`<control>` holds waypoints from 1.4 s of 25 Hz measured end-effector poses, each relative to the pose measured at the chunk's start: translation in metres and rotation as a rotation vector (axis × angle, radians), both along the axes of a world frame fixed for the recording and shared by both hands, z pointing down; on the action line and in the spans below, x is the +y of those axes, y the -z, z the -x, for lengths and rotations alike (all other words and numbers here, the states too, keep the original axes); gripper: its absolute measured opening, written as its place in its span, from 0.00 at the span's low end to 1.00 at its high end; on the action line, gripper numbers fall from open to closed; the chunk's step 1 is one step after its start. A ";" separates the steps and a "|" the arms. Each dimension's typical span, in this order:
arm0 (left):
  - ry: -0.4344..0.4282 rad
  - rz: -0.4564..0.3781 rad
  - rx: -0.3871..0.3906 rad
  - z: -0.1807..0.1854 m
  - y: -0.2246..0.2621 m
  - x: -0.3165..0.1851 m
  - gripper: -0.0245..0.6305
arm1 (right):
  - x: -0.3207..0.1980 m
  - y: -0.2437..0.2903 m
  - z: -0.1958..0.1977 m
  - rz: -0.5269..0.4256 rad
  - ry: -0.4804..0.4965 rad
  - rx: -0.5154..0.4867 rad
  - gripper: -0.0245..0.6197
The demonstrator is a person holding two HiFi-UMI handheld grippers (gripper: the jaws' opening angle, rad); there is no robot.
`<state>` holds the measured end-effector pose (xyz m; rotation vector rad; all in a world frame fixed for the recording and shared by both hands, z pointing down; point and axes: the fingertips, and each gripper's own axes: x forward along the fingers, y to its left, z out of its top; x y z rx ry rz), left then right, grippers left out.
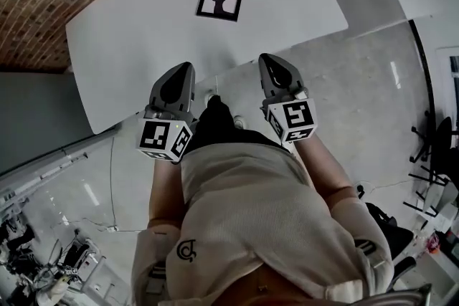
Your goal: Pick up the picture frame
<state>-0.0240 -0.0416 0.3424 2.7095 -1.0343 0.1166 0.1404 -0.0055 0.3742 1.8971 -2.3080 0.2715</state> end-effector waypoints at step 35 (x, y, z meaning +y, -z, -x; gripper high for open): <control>-0.098 -0.021 -0.027 -0.052 -0.097 -0.231 0.06 | -0.234 -0.226 -0.059 0.662 -0.153 -0.075 0.26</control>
